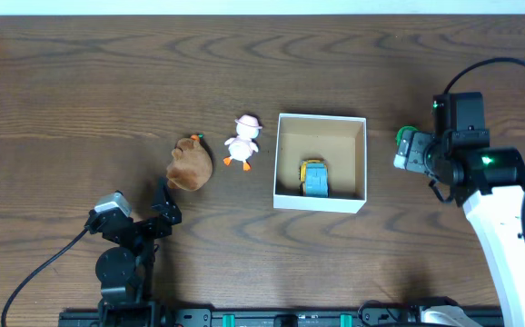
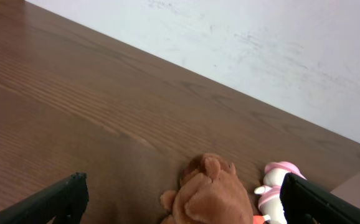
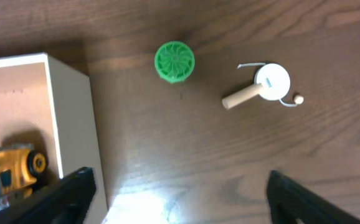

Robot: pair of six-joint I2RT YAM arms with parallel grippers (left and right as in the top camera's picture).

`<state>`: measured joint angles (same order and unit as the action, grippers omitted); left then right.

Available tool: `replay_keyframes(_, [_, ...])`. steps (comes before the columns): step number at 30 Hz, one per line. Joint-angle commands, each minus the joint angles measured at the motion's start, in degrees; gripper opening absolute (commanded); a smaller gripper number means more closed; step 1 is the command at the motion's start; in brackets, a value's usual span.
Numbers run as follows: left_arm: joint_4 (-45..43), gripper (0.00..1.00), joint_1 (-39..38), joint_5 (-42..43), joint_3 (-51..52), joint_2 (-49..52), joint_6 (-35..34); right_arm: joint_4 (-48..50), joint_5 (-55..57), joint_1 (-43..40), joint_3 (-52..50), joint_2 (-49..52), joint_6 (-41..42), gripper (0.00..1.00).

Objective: Pack container
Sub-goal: 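Move right gripper back right and grasp the green gear cap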

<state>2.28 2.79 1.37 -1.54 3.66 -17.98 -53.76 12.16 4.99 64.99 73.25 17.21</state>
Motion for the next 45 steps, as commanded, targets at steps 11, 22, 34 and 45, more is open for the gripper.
replay_keyframes(11, [1.6,0.98,-0.24,-0.31,1.29,0.0,0.55,9.62,0.26,-1.68,-0.24,12.96,0.96,0.99])
replay_keyframes(22, [1.6,0.98,-0.24,-0.31,1.29,0.0,0.52,22.88,-0.57,-5.14,-0.24,25.11,-5.75,0.99])
replay_keyframes(34, [1.6,0.98,-0.24,-0.31,1.29,0.0,0.52,30.27,-8.52,-8.0,-0.24,37.31,-15.63,0.99])
replay_keyframes(45, [1.6,0.98,-0.24,-0.31,1.29,0.0,0.52,30.67,-7.69,-8.04,-0.24,37.77,-15.61,0.71])
